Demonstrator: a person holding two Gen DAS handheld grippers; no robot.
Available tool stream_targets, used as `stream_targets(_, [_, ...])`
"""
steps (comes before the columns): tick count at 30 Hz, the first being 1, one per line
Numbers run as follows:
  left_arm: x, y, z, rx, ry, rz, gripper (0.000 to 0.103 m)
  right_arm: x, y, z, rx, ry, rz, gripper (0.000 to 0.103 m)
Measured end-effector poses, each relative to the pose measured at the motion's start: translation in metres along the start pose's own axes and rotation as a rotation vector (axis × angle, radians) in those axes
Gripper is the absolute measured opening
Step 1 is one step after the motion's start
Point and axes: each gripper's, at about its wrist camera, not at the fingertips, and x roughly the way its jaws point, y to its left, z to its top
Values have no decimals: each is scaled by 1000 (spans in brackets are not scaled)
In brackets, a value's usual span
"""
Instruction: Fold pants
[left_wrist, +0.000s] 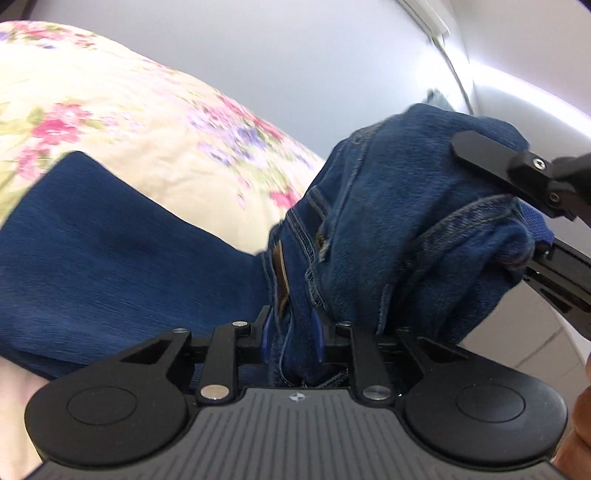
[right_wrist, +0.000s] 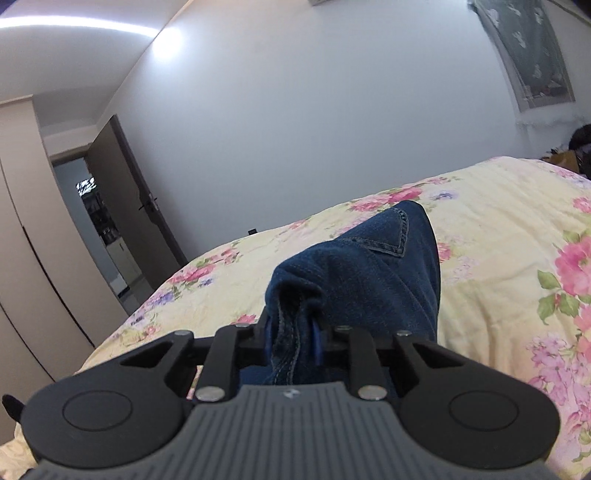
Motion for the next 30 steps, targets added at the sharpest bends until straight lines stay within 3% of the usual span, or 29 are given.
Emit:
stream_targets(6, [-41, 62, 7, -146, -97, -23, 24, 42, 67, -18, -131, 60, 100, 14])
stream_targets(10, [-65, 115, 3, -260, -113, 73, 25, 96, 107, -53, -272, 202, 152, 13])
stream_targets(15, [-93, 170, -10, -358, -93, 158, 24, 159, 130, -121, -402, 370, 136, 14])
stream_targets(17, [-103, 183, -14, -376, -107, 198, 35, 171, 129, -135, -395, 391, 124, 16])
stream_targets(20, [-114, 197, -15, -427, -138, 183, 35, 169, 127, -141, -369, 386, 117, 28])
stream_targets(22, [-121, 200, -12, -432, -153, 186, 37, 163, 121, -136, -330, 410, 163, 41])
stream_targets(23, [-122, 201, -8, -426, -159, 188, 39, 156, 119, -134, -317, 408, 181, 43])
stream_targets(27, [-130, 197, 2, -384, -179, 154, 53, 117, 96, -115, -272, 352, 219, 46])
stream_targets(30, [-135, 189, 10, -377, -235, 104, 69, 89, 61, -100, -187, 282, 191, 54])
